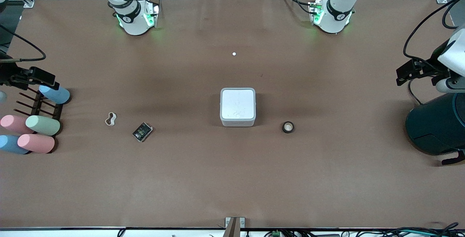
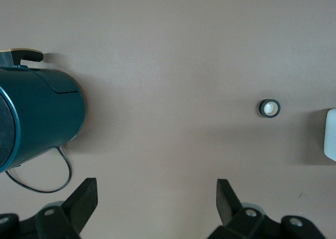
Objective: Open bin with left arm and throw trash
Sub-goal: 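Move both grippers from rest out toward the bin and the trash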
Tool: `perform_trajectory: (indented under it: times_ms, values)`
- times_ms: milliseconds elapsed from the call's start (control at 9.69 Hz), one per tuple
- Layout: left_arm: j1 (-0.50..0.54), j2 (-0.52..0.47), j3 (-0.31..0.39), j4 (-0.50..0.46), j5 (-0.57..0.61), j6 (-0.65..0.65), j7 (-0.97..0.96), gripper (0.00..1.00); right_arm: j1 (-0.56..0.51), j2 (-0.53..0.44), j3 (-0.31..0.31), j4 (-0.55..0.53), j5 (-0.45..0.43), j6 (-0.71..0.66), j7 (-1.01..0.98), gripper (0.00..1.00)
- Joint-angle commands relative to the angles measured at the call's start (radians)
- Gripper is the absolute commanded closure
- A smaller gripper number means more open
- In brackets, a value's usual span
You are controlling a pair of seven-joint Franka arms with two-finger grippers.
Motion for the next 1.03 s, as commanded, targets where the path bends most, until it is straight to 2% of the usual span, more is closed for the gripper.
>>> perform_trajectory:
  times_ms: [0, 103, 310, 413, 516, 619, 722, 825, 929]
  values:
    - [0.005, 0.008, -0.006, 0.026, 0.002, -0.014, 0.001, 0.00, -0.007, -0.071, 0.006, -0.043, -0.019, -0.015, -0.008, 0.00]
    - [0.005, 0.009, -0.006, 0.028, 0.008, -0.014, -0.008, 0.00, -0.007, -0.120, 0.005, -0.100, -0.019, 0.000, -0.007, 0.00]
    - [-0.008, 0.008, -0.018, 0.020, 0.002, -0.017, 0.006, 0.00, -0.004, -0.131, 0.005, -0.119, -0.017, -0.006, -0.007, 0.00]
    - [-0.046, 0.021, -0.054, 0.017, 0.004, -0.017, 0.001, 0.00, 0.003, -0.131, 0.009, -0.189, -0.017, 0.030, -0.005, 0.00]
    - [-0.103, 0.072, -0.096, 0.026, 0.011, -0.017, -0.016, 0.08, 0.032, -0.148, 0.011, -0.311, -0.016, 0.158, 0.007, 0.00]
    - [-0.172, 0.130, -0.114, 0.041, 0.010, -0.003, -0.057, 0.48, 0.057, -0.149, 0.011, -0.432, -0.008, 0.307, 0.030, 0.00]
    - [-0.255, 0.209, -0.116, 0.067, 0.008, 0.027, -0.116, 0.72, 0.074, -0.139, 0.013, -0.501, 0.000, 0.438, 0.109, 0.00]
    - [-0.334, 0.280, -0.116, 0.080, 0.008, 0.100, -0.170, 0.85, 0.100, -0.057, 0.013, -0.529, 0.003, 0.541, 0.222, 0.00]
    - [-0.393, 0.344, -0.116, 0.080, 0.008, 0.214, -0.201, 0.92, 0.120, 0.029, 0.013, -0.530, 0.006, 0.605, 0.331, 0.00]
